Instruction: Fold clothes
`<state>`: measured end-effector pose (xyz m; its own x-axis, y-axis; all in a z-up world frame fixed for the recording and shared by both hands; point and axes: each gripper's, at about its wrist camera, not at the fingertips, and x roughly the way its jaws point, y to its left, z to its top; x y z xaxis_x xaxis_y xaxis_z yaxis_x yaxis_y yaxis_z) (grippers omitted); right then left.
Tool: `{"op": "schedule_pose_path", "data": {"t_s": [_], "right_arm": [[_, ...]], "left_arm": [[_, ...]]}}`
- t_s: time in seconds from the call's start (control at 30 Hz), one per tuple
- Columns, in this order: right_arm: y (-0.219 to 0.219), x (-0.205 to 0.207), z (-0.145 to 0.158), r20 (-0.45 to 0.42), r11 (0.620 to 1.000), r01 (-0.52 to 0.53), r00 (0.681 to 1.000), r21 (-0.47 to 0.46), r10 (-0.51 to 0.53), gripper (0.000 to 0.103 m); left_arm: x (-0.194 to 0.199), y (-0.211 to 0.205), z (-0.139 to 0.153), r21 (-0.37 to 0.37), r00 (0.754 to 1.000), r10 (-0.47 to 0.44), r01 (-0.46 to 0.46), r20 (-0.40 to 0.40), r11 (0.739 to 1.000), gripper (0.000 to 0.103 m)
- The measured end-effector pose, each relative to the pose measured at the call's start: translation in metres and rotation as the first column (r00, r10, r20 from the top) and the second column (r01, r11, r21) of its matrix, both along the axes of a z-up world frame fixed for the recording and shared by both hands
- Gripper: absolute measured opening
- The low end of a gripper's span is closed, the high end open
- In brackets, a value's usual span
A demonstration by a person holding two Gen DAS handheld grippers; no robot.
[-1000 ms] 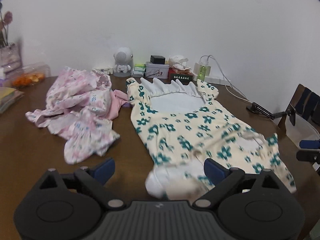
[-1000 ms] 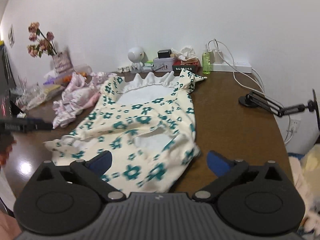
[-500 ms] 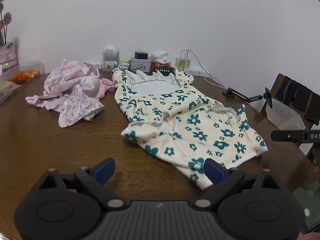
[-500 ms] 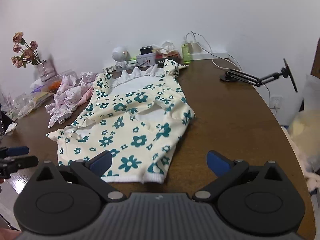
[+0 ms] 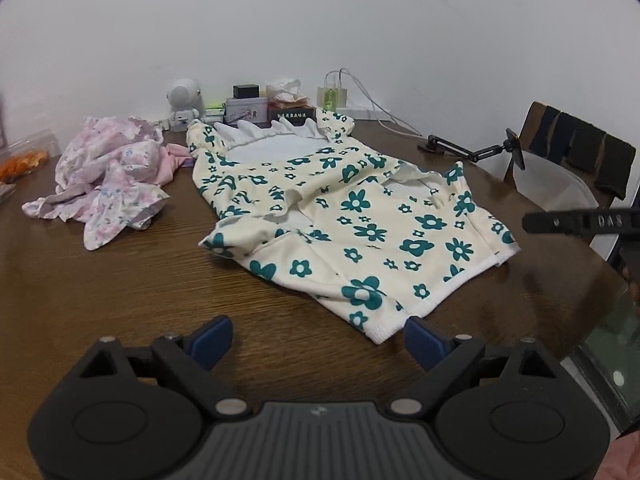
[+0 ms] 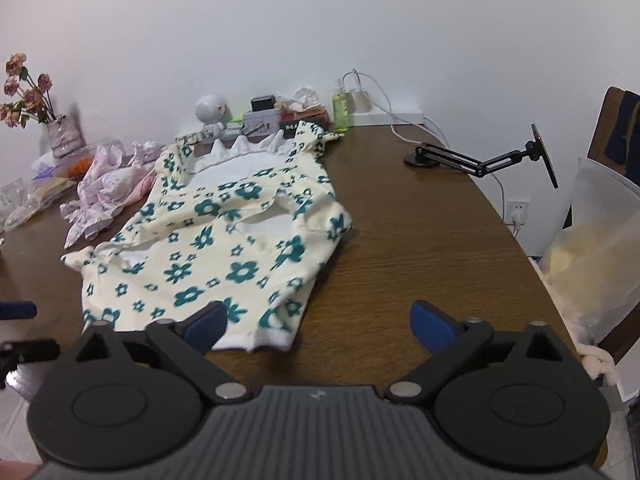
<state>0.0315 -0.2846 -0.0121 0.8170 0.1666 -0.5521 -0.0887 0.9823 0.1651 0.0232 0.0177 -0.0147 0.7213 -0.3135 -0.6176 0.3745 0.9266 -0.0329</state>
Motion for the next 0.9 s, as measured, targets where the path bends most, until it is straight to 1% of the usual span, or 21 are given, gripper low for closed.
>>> {"op": "schedule_pose_path", "data": {"t_s": [0.03,0.07,0.1,0.13,0.17,0.2,0.23,0.27,0.33,0.37,0.43,0.53,0.57,0.63,0.67,0.7,0.73,0.77,0.83,0.9], "right_arm": [[-0.001,0.006,-0.001,-0.009,0.999,-0.023,1.000,0.031,0.023,0.070],[-0.002,0.013,-0.001,-0.018,0.997,-0.047,0.999,0.063,0.048,0.062],[-0.001,0.020,-0.004,-0.029,0.995,-0.060,0.998,0.080,0.062,0.060],[0.000,0.027,-0.006,-0.040,0.993,-0.070,0.996,0.095,0.075,0.055],[0.002,0.033,-0.009,-0.053,0.992,-0.076,0.995,0.103,0.082,0.045],[0.003,0.040,-0.014,-0.070,0.989,-0.085,0.993,0.119,0.094,0.037],[0.003,0.044,-0.018,-0.089,0.986,-0.090,0.991,0.138,0.103,0.019],[0.004,0.047,-0.022,-0.107,0.983,-0.094,0.988,0.156,0.112,0.007],[-0.001,0.047,-0.027,-0.117,0.978,-0.081,0.988,0.192,0.104,0.003],[-0.010,0.045,-0.030,-0.128,0.968,-0.059,0.987,0.245,0.092,0.002],[-0.027,0.040,-0.034,-0.157,0.934,-0.017,0.985,0.356,0.078,0.002],[-0.031,0.029,-0.038,-0.188,0.907,-0.012,0.977,0.422,0.101,0.002],[-0.028,0.026,-0.037,-0.194,0.909,-0.021,0.974,0.417,0.112,0.002],[-0.022,0.023,-0.032,-0.201,0.916,-0.051,0.969,0.398,0.141,0.004],[-0.020,0.022,-0.027,-0.190,0.923,-0.058,0.972,0.381,0.140,0.010],[-0.019,0.021,-0.020,-0.161,0.935,-0.061,0.979,0.349,0.124,0.015],[-0.017,0.023,-0.010,-0.120,0.950,-0.068,0.987,0.304,0.109,0.033],[-0.015,0.024,-0.001,-0.078,0.964,-0.073,0.992,0.257,0.096,0.047],[-0.005,0.032,0.018,0.002,0.974,-0.130,0.991,0.183,0.132,0.047],[0.012,0.051,0.032,0.044,0.965,-0.237,0.971,0.111,0.233,0.047]], "left_arm": [[0.004,-0.001,-0.001,-0.006,1.000,0.004,-0.005,-0.009,1.000,0.086],[0.008,-0.002,-0.001,-0.017,1.000,0.010,-0.010,-0.018,1.000,0.085],[0.013,-0.003,-0.002,-0.027,0.999,0.015,-0.016,-0.029,0.999,0.084],[0.017,-0.004,-0.003,-0.036,0.999,0.021,-0.022,-0.041,0.999,0.082],[0.021,-0.005,-0.004,-0.040,0.998,0.025,-0.027,-0.051,0.999,0.079],[0.025,-0.006,-0.004,-0.046,0.998,0.029,-0.032,-0.062,0.998,0.076],[0.029,-0.007,-0.005,-0.054,0.997,0.033,-0.037,-0.072,0.998,0.076],[0.033,-0.008,-0.005,-0.060,0.996,0.036,-0.041,-0.079,0.997,0.073],[0.039,-0.010,-0.006,-0.058,0.995,0.047,-0.052,-0.083,0.997,0.071],[0.042,-0.010,-0.005,-0.059,0.995,0.051,-0.056,-0.083,0.997,0.071],[0.048,-0.011,-0.006,-0.060,0.995,0.055,-0.061,-0.087,0.996,0.070],[0.058,-0.009,-0.007,-0.060,0.994,0.067,-0.073,-0.091,0.996,0.066],[0.061,-0.008,-0.007,-0.062,0.993,0.071,-0.077,-0.094,0.995,0.066],[0.066,-0.005,-0.006,-0.072,0.992,0.077,-0.085,-0.102,0.994,0.064],[0.068,-0.003,-0.005,-0.078,0.991,0.080,-0.089,-0.106,0.993,0.062],[0.070,-0.001,-0.005,-0.082,0.990,0.084,-0.093,-0.110,0.992,0.061],[0.069,0.002,-0.003,-0.084,0.990,0.087,-0.097,-0.108,0.992,0.061],[0.068,0.004,0.000,-0.084,0.991,0.089,-0.098,-0.099,0.992,0.060],[0.062,0.009,0.009,-0.083,0.994,0.093,-0.098,-0.062,0.992,0.059],[0.057,0.012,0.021,-0.093,0.997,0.072,-0.073,-0.013,0.993,0.059]]}}
